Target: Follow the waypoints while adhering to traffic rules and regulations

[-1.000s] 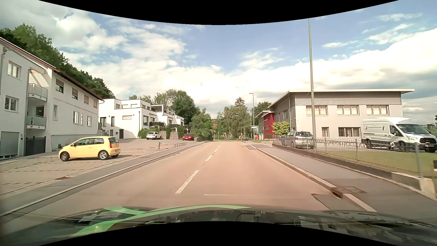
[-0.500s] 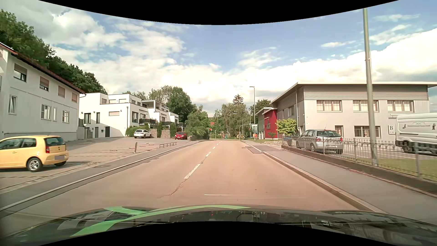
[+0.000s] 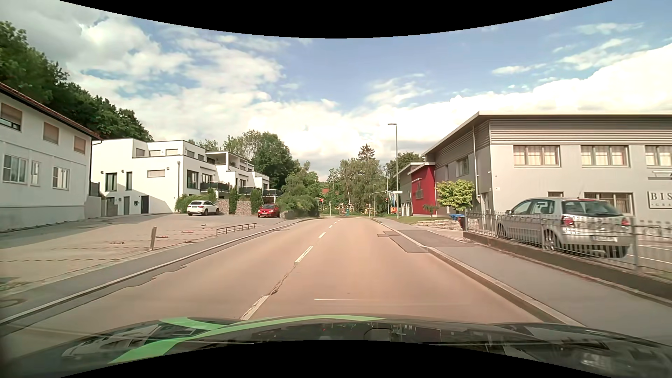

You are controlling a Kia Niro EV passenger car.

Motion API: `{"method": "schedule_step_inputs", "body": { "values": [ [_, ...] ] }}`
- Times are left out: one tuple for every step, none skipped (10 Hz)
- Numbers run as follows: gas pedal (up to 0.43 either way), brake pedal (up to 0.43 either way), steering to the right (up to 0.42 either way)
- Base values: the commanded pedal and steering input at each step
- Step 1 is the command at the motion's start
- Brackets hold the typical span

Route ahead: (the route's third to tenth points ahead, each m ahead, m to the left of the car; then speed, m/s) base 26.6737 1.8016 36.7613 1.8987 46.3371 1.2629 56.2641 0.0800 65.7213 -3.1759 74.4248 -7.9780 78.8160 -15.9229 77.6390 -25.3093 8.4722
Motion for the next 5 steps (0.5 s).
{"method": "schedule_step_inputs", "body": {
  "values": [
    [0.047, 0.000, -0.007],
    [0.028, 0.000, -0.008],
    [0.000, 0.000, -0.008],
    [0.000, 0.000, -0.007],
    [0.000, 0.000, -0.008]
  ]
}}
